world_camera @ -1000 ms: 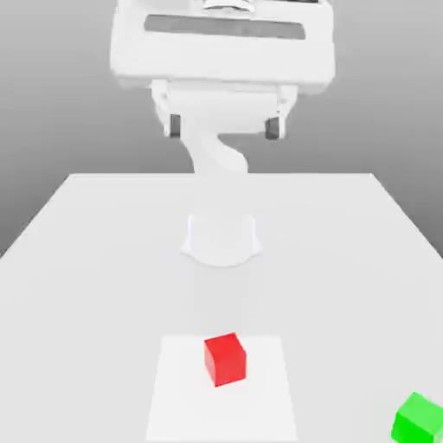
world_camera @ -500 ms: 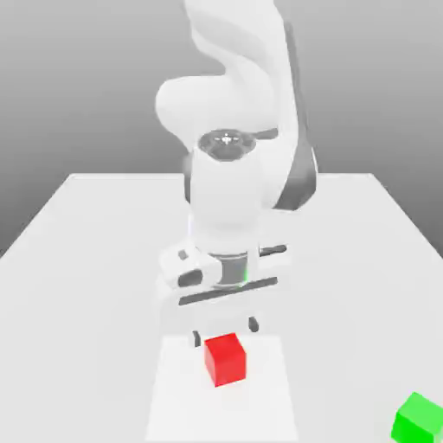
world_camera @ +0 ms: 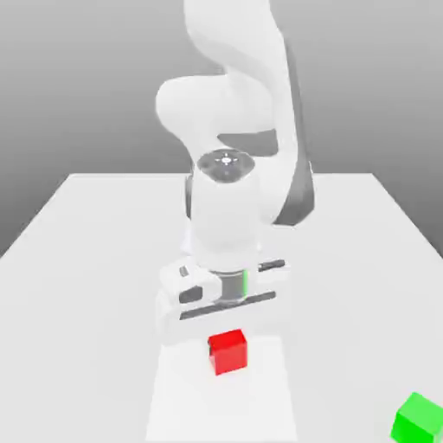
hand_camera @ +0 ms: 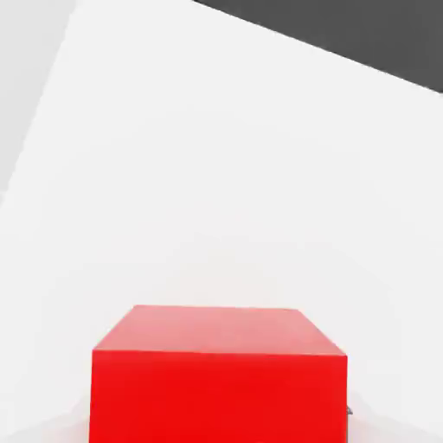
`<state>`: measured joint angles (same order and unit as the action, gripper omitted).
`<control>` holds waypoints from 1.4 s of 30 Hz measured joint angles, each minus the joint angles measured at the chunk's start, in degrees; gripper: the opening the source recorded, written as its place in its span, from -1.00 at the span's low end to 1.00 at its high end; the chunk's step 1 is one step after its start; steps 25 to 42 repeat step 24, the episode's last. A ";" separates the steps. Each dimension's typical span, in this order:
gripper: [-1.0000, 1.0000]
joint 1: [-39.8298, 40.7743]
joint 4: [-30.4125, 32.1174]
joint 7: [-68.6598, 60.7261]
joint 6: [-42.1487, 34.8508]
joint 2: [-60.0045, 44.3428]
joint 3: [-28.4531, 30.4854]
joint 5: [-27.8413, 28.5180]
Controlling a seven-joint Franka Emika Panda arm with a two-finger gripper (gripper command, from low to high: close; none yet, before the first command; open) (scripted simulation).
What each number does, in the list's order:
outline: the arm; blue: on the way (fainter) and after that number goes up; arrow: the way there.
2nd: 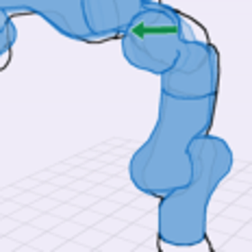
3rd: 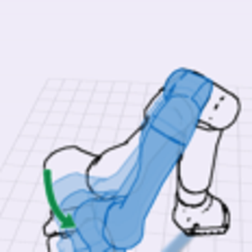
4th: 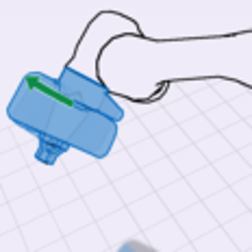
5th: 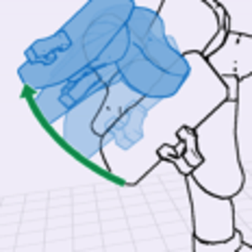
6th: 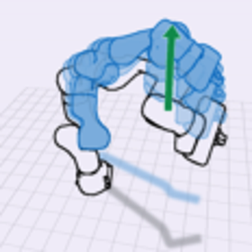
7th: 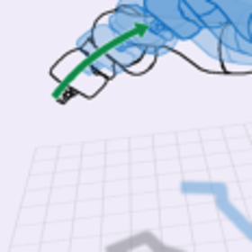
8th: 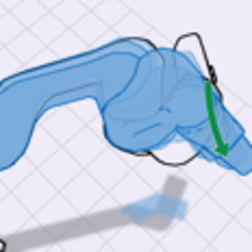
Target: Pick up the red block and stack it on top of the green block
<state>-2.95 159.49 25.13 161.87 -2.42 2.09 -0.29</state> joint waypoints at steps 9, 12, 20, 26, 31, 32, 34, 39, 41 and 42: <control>-1.00 -8.90 -15.89 13.27 -10.20 -5.69 -4.82 0.70; -1.00 -12.17 -22.12 18.79 -13.32 -8.82 -6.57 1.58; -1.00 -19.35 -32.67 28.89 -12.42 -20.38 -7.94 4.60; 1.00 -19.57 -32.80 29.11 -11.26 -21.66 -7.72 4.84; 1.00 -19.57 -32.80 29.11 -11.26 -21.66 -7.72 4.84; 1.00 -19.57 -32.80 29.11 -11.26 -21.66 -7.72 4.84; 1.00 -19.57 -32.80 29.11 -11.26 -21.66 -7.72 4.84; 1.00 -19.57 -32.80 29.11 -11.26 -21.66 -7.72 4.84; 1.00 -19.57 -32.80 29.11 -11.26 -21.66 -7.72 4.84; 1.00 -19.57 -32.80 29.11 -11.26 -21.66 -7.72 4.84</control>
